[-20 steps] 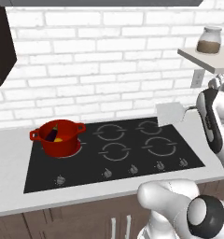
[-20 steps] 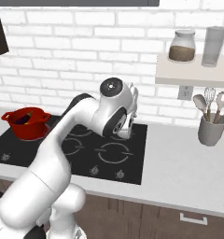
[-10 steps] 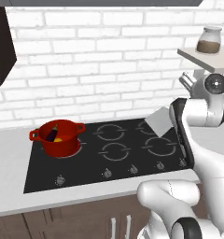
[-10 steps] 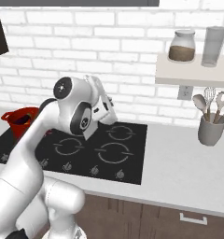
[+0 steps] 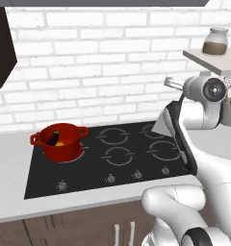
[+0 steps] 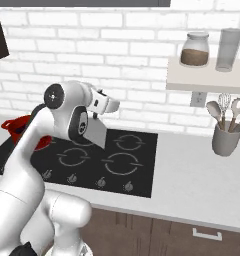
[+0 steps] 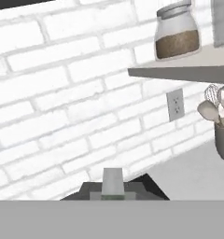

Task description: Put the lemon and eggplant in the pot. Retrieve the spatula and lightly stir the vegetables in the pot.

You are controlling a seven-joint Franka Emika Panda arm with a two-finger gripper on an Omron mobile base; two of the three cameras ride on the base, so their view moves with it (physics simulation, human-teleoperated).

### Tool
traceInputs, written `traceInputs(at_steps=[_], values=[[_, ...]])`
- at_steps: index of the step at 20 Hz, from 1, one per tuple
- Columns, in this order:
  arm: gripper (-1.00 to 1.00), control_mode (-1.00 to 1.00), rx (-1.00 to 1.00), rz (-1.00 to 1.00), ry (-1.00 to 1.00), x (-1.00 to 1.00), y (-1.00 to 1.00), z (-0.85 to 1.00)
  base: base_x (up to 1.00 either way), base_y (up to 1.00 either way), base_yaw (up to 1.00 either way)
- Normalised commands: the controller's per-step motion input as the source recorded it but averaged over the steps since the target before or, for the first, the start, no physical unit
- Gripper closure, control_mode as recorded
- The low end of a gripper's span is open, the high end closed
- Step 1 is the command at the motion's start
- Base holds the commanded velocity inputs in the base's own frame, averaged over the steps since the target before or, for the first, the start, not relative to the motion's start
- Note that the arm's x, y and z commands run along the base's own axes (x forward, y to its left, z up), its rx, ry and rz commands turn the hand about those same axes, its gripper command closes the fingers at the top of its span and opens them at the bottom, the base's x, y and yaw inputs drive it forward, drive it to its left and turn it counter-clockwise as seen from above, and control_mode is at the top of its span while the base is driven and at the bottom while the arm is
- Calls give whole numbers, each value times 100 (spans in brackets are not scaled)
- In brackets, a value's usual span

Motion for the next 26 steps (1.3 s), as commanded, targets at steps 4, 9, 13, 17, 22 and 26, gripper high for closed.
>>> traceInputs(at_steps=[4,9,13,17,22,26], values=[[100,-100,-44,41,2,2,36,42,0,0,0],[100,-100,-30,35,-9,-21,46,22,0,0,0],[100,-100,-16,6,-22,-48,50,0,0,0,0],[100,-100,-9,-8,0,-20,33,0,0,0,0],[100,-100,0,-8,13,-3,3,10,0,0,0],[100,100,1,-2,6,-3,-4,9,-4,-1,0]])
